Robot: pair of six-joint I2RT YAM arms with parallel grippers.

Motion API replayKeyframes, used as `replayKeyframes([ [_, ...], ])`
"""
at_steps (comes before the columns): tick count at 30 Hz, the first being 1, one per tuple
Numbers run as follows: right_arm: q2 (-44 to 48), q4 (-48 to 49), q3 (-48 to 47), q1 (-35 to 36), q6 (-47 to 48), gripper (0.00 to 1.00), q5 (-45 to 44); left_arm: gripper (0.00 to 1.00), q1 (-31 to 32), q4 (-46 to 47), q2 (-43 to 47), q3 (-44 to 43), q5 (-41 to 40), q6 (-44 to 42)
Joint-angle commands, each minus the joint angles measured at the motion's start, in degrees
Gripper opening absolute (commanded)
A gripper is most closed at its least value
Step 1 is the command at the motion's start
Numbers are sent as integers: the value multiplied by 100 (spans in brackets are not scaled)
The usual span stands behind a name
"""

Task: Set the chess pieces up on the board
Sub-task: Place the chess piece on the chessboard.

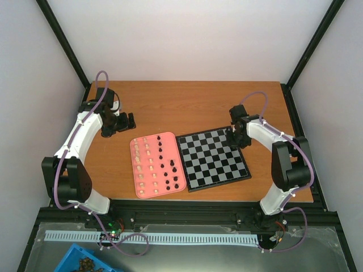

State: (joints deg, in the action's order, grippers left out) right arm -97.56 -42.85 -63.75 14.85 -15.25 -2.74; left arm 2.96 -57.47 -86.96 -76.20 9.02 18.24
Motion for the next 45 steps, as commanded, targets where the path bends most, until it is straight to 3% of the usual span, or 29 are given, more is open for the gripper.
replayKeyframes([
  [1,-181,84,-81,-58,69,5,-34,100,34,-31,-81,-145,-66,-18],
  [27,68,75,307,-56,102,11,105,100,35,-71,-170,-237,-66,-11],
  [32,89,49,294,-53,132,20,111,100,34,-58,-157,-210,-70,-13],
  [35,195,40,339,-48,176,39,172,100,36,-54,-142,-194,-67,-13],
  [38,324,-3,357,-52,210,50,221,100,37,-54,-139,-201,-63,-13],
  [45,768,-436,-67,39,155,59,82,100,29,-65,-114,-194,-66,-6],
])
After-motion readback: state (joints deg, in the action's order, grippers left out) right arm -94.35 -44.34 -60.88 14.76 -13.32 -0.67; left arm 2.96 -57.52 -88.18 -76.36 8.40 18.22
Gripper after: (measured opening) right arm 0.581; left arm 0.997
